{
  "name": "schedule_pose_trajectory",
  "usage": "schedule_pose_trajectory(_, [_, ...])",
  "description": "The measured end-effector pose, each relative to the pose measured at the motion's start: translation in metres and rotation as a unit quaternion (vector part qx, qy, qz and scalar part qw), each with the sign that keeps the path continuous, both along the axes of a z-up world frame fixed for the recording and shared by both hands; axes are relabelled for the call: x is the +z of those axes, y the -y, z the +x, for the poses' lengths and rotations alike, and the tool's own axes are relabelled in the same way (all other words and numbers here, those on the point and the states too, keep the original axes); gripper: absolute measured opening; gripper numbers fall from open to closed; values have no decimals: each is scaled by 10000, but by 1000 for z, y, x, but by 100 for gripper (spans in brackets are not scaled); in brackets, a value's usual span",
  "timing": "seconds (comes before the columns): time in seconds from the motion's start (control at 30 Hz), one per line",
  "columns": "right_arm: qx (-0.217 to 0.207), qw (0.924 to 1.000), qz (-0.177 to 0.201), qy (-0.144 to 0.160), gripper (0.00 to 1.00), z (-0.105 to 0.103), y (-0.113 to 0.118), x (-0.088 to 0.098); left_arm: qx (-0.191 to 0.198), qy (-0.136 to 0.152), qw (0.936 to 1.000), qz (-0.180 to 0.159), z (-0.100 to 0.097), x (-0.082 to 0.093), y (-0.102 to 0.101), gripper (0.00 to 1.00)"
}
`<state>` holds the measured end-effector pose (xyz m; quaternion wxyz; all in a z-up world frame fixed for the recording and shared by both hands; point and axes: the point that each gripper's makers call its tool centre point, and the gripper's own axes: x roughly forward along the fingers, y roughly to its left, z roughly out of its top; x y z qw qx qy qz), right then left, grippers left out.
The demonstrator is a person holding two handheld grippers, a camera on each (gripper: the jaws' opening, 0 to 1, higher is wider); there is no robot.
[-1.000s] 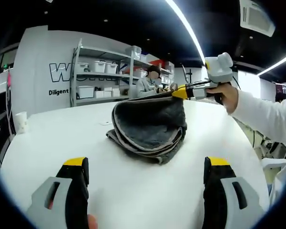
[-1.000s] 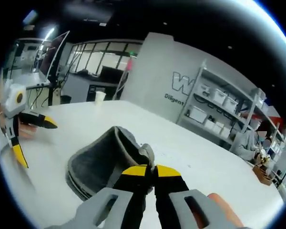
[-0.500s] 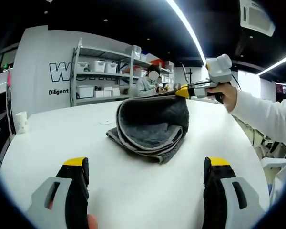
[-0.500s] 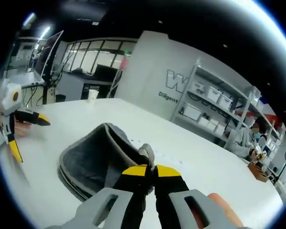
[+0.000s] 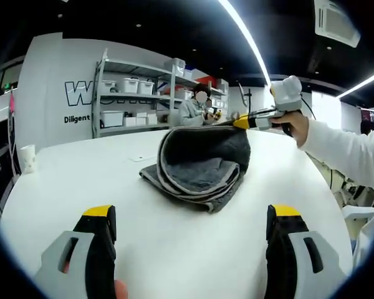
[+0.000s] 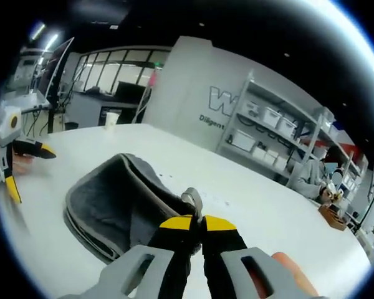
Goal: Open the folded towel by lifting each exposed corner and separating the folded layers until the towel lies flat within the target outline without major curled edges
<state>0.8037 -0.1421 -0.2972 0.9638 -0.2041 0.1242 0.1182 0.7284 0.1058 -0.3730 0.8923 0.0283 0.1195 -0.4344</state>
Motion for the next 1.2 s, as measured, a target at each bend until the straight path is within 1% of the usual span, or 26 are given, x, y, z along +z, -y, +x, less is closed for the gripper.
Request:
schedule_pose_trajectory(0.17, [-152,9999,33,-17,0,-2,12,-3,2,-4,10000,6,0,0,0,100])
schedule_pose_trajectory(0.47, [-513,9987,57,-43,0,-7,39,-17,-3,-20,10000,9,0,-1,1,100])
schedule_pose_trajectory(0.8, [-819,9966,127,-41,0,-7,69,-30,12,-56,10000,37,1,-4,1,100])
schedule_pose_trajectory(0.93, [-937,9954,198,-26,0,-10,76,-38,22,-67,9999,91,2,-7,1,100])
schedule_pose_trajectory(1.03, [-1018,9944,267,-48,0,-11,86,-44,30,-71,9999,132,2,-9,1,100])
schedule_pose_trajectory(1.2, [-1228,9915,428,-74,0,-15,101,-58,45,-59,9998,172,3,-10,1,100])
